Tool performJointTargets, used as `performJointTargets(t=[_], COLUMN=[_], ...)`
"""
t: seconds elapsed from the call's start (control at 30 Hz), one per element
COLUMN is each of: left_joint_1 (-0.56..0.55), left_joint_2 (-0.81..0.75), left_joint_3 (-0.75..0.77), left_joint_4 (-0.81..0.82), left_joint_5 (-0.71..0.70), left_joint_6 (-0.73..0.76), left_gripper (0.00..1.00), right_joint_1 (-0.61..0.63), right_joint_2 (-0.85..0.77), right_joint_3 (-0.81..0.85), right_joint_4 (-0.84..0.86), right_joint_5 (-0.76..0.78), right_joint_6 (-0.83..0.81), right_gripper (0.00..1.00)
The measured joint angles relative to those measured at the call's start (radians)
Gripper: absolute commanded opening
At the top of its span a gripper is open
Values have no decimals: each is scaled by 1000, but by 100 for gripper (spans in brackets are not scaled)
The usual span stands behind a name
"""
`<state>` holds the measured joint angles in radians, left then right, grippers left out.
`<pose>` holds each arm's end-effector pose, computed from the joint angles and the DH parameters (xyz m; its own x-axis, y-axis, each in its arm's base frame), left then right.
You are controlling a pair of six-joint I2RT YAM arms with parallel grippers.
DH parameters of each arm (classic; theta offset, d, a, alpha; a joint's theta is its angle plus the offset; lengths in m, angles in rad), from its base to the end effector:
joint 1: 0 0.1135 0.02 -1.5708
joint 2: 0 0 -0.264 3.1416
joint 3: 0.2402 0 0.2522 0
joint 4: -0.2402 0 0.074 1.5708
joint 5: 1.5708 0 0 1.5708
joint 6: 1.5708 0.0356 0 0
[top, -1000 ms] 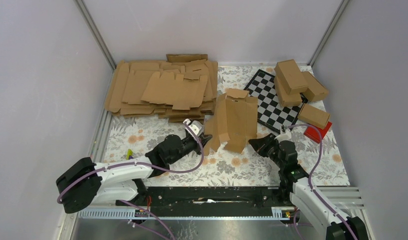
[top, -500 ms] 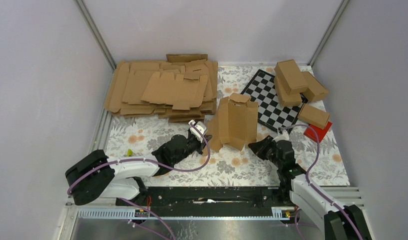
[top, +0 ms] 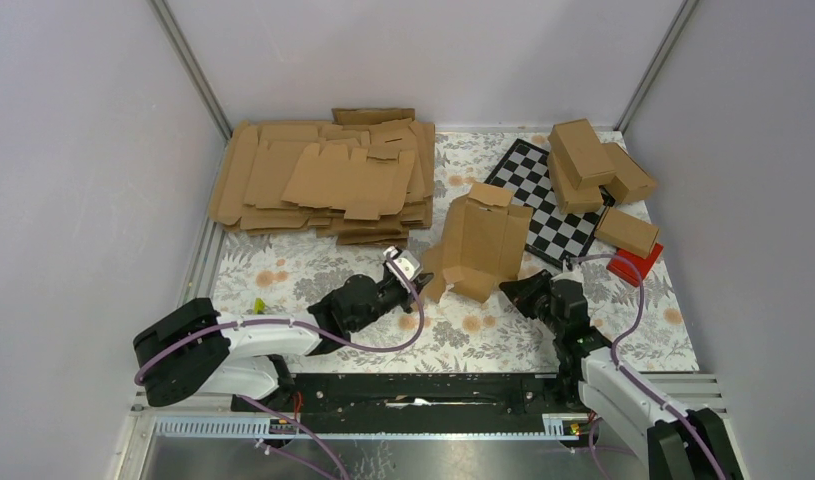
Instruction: Fold the paper box
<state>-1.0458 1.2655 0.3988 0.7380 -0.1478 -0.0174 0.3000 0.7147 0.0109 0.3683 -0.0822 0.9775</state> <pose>0.1315 -0.2165 0.2034 -0.0779 0.1002 -0.9919 0.7815 0.6240 0.0016 0.1420 0.0470 0.1377 -0.4814 0.7160 -0.5055 0.0547 0.6002 0.7980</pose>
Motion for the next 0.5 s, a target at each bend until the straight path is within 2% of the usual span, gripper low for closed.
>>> performJointTargets(t=[0.27, 0.5], left_joint_1=[0, 0], left_joint_2=[10, 55], left_joint_3=[-42, -38], left_joint_4=[93, 119], left_joint_5=[74, 165], left_joint_6=[-55, -113], left_gripper=[0, 0], right_joint_1=[0, 7], right_joint_2=[170, 232], right_joint_3=[13, 18], right_joint_4=[78, 128], right_joint_5=[13, 14], right_joint_6=[97, 128], right_gripper=[14, 18])
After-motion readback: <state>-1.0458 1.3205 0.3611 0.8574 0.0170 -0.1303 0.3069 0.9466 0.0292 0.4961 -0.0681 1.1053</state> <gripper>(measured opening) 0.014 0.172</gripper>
